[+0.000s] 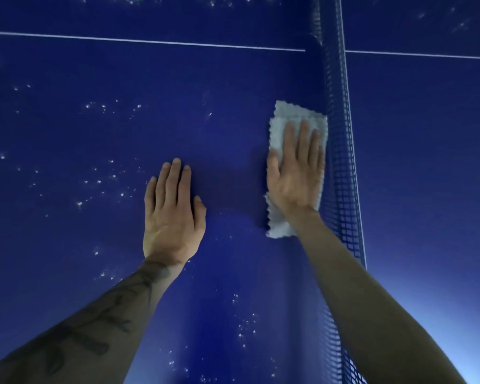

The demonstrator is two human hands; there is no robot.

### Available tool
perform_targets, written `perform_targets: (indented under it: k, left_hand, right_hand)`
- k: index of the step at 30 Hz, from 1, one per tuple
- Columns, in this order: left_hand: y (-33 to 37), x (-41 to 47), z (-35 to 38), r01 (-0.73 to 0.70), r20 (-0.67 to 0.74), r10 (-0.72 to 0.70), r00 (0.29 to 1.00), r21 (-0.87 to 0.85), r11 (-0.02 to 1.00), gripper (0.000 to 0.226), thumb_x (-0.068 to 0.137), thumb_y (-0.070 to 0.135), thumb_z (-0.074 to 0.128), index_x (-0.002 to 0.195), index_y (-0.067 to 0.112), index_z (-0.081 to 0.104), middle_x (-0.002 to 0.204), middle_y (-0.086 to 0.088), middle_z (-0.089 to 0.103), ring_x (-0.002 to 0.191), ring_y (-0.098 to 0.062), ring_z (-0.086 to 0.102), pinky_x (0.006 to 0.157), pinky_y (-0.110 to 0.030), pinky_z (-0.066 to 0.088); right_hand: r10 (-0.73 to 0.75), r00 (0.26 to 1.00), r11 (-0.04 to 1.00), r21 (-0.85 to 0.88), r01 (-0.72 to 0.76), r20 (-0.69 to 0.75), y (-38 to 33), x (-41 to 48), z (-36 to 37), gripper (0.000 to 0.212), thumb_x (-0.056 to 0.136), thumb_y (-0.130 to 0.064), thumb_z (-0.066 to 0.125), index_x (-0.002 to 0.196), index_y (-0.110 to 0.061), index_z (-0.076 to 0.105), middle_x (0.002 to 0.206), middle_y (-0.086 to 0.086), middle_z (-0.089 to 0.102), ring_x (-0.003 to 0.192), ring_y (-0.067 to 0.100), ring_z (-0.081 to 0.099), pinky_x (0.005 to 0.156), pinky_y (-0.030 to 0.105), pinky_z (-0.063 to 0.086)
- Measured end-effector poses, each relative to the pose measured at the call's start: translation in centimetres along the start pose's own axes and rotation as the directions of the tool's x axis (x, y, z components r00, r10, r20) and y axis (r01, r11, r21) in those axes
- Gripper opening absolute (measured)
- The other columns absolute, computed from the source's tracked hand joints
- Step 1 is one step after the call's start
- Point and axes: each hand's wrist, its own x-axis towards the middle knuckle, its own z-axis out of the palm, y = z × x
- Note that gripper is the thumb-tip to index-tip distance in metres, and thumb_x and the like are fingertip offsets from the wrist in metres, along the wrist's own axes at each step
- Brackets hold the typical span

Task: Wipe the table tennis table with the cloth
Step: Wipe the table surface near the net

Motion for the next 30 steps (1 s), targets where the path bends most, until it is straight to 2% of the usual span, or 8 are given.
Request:
perform_targets:
  k: [6, 11, 14, 16, 20, 22, 27, 30]
  left_hand:
    - [0.0, 0.0, 0.0, -0.009, -0.009, 0.009, 1.0, -0.009, 1.0, 0.059, 0.106, 0.027, 0.037, 0.16, 0.003, 0.035, 0.171, -0.013, 0.027, 0.16, -0.028, 0.02, 0.132, -0.047, 0.011]
    - [-0.2, 0.0, 0.0, 0.003, 0.011, -0.003, 1.0, -0.006, 1.0, 0.059, 0.107, 0.029, 0.034, 0.161, 0.004, 0.032, 0.172, -0.012, 0.024, 0.161, -0.028, 0.017, 0.132, -0.043, 0.006]
    - [-0.1, -0.1, -0.2, -0.005, 0.008, 0.005, 1.0, -0.006, 1.0, 0.059, 0.107, 0.028, 0.035, 0.161, 0.003, 0.032, 0.172, -0.012, 0.024, 0.161, -0.028, 0.017, 0.132, -0.044, 0.007]
    - [0.0, 0.0, -0.2, -0.003, 0.011, 0.003, 1.0, -0.011, 1.0, 0.058, 0.107, 0.028, 0.035, 0.161, 0.004, 0.032, 0.172, -0.012, 0.024, 0.161, -0.028, 0.017, 0.132, -0.044, 0.007]
    - [0.1, 0.0, -0.3, -0.008, -0.002, 0.008, 1.0, -0.026, 1.0, 0.056, 0.108, 0.023, 0.043, 0.16, 0.004, 0.034, 0.171, -0.012, 0.026, 0.16, -0.029, 0.019, 0.132, -0.046, 0.01]
    - [0.1, -0.1, -0.4, -0.006, -0.006, 0.006, 1.0, -0.036, 0.999, 0.056, 0.108, 0.024, 0.042, 0.16, 0.003, 0.034, 0.171, -0.012, 0.026, 0.16, -0.029, 0.019, 0.132, -0.047, 0.01]
    - [-0.1, -0.2, -0.3, -0.016, -0.016, 0.015, 1.0, -0.036, 0.999, 0.056, 0.109, 0.026, 0.038, 0.16, 0.004, 0.033, 0.171, -0.011, 0.025, 0.161, -0.028, 0.017, 0.132, -0.045, 0.008]
    - [0.0, -0.3, -0.3, -0.025, -0.036, 0.023, 0.999, -0.036, 0.999, 0.055, 0.109, 0.027, 0.035, 0.158, 0.003, 0.037, 0.17, -0.013, 0.029, 0.16, -0.03, 0.021, 0.132, -0.047, 0.013]
  right_hand:
    - [-0.435, 0.897, 0.898, -0.035, 0.438, 0.078, -2.8, -5.6, 1.2, 0.067, 0.112, -0.047, 0.024, 0.171, -0.023, 0.008, 0.179, 0.006, 0.003, 0.166, 0.029, -0.002, 0.134, 0.048, 0.009]
    - [-0.126, 0.991, 0.991, 0.054, 0.123, 0.056, 3.9, -4.6, -0.6, 0.068, 0.111, -0.045, 0.026, 0.171, -0.016, 0.013, 0.179, 0.011, 0.004, 0.165, 0.033, -0.002, 0.134, 0.044, -0.002]
    - [-0.005, 1.0, 1.0, 0.01, 0.005, 0.003, 1.3, -3.2, 0.1, 0.068, 0.112, -0.049, 0.017, 0.171, -0.018, 0.004, 0.179, 0.012, 0.0, 0.165, 0.034, -0.001, 0.134, 0.052, 0.006]
    - [-0.064, 0.998, 0.998, 0.011, 0.064, -0.016, -1.5, -4.2, 0.9, 0.066, 0.114, -0.049, 0.018, 0.171, -0.019, 0.004, 0.178, 0.012, 0.001, 0.165, 0.035, -0.001, 0.134, 0.054, 0.009]
    - [-0.372, 0.927, 0.927, -0.031, 0.373, 0.049, -0.9, -9.2, 1.9, 0.065, 0.113, -0.047, 0.022, 0.172, -0.022, 0.006, 0.179, 0.007, 0.001, 0.165, 0.03, -0.003, 0.134, 0.05, 0.01]
    - [-0.331, 0.942, 0.943, -0.008, 0.332, 0.05, 2.4, -9.4, 1.2, 0.065, 0.113, -0.045, 0.027, 0.171, -0.021, 0.011, 0.179, 0.008, 0.004, 0.165, 0.031, -0.002, 0.134, 0.049, 0.008]
    - [0.073, 0.997, 0.997, 0.011, -0.073, -0.005, 2.5, -6.1, 0.1, 0.068, 0.112, -0.048, 0.019, 0.171, -0.016, 0.005, 0.178, 0.013, 0.002, 0.164, 0.036, 0.0, 0.134, 0.052, 0.007]
    - [-0.056, 0.998, 0.998, 0.006, 0.056, -0.017, -2.6, -7.4, 1.3, 0.067, 0.113, -0.049, 0.016, 0.171, -0.017, 0.004, 0.178, 0.013, 0.0, 0.164, 0.036, -0.003, 0.134, 0.052, 0.007]
